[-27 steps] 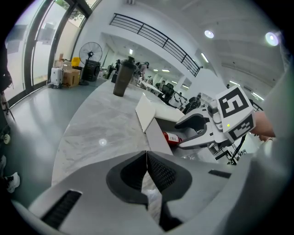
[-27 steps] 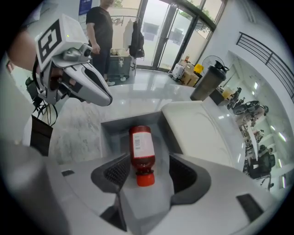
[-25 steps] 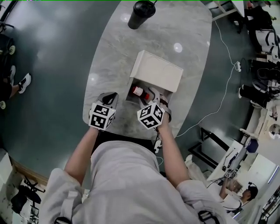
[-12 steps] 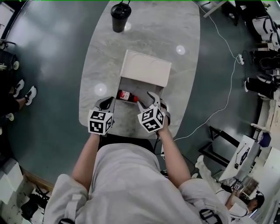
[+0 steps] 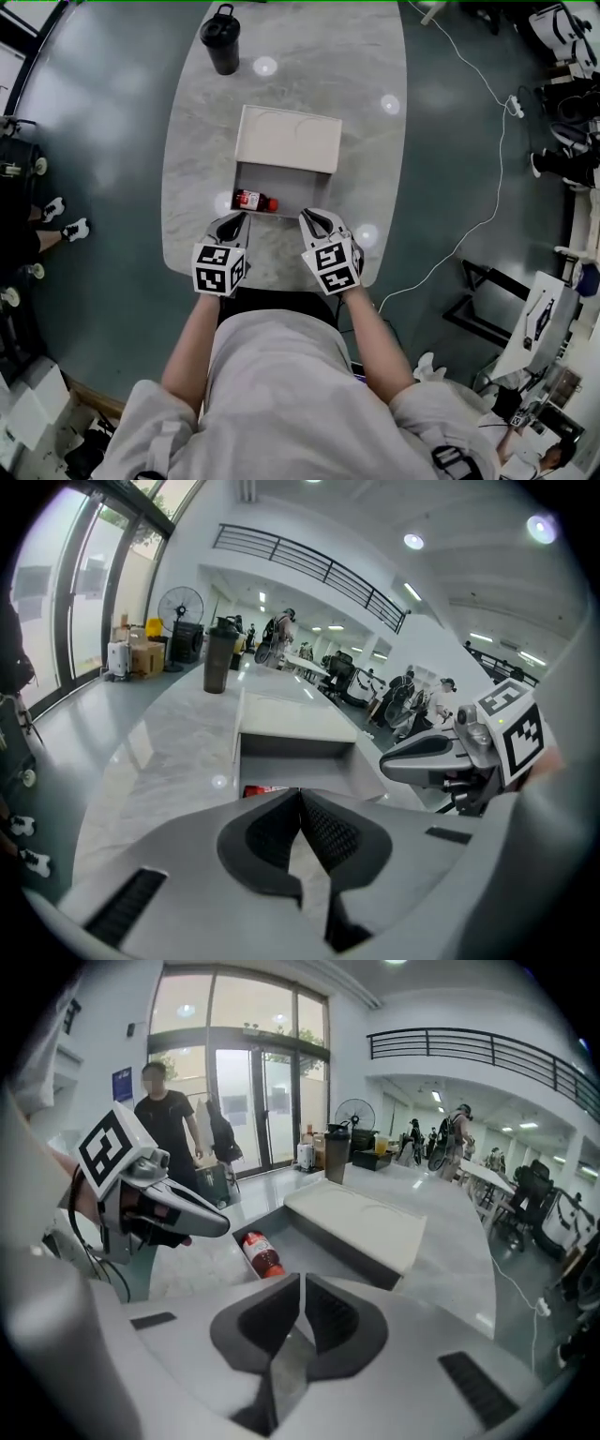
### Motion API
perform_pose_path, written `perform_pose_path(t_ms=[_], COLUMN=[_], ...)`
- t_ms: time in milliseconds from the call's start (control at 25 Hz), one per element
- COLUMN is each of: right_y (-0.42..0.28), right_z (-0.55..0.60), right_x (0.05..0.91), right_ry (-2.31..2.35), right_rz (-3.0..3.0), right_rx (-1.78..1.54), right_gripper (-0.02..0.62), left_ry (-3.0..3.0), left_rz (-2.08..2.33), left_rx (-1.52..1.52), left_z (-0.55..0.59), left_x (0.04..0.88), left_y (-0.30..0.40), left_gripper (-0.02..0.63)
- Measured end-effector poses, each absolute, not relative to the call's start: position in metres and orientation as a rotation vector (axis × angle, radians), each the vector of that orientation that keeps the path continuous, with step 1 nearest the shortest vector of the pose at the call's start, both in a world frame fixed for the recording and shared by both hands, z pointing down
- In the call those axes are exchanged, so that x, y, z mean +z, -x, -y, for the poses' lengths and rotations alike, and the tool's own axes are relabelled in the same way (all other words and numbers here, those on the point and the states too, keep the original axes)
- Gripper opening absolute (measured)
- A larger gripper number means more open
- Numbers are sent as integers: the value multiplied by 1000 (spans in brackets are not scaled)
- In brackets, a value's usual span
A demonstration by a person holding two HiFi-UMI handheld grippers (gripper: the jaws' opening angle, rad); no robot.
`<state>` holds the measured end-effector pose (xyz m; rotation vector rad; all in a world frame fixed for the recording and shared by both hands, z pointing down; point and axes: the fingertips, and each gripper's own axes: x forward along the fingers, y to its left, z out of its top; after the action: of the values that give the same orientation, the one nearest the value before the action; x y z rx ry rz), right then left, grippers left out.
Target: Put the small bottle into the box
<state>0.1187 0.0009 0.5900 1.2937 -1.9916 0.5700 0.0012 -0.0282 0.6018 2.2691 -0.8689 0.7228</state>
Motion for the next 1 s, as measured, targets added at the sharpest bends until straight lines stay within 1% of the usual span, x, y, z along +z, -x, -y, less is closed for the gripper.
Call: perform_pose_path(t_ms=[320, 480, 1000], right_y=[-130, -133, -139], right_z=[-20, -23, -11], right_x=[569, 557, 452], right_ry=[-1483, -1531, -1712], right_rz=[2121, 2147, 2254], right_rx=[675, 639, 457], right_gripper=[26, 25, 25], left_ry=[-2300, -2319, -2475], left_rz=[946, 987, 1079], left_rx=[711, 695, 516], left_z=[12, 10, 18], left_x=[581, 566, 461], left_y=[-12, -15, -34], left_gripper=[23, 23, 23])
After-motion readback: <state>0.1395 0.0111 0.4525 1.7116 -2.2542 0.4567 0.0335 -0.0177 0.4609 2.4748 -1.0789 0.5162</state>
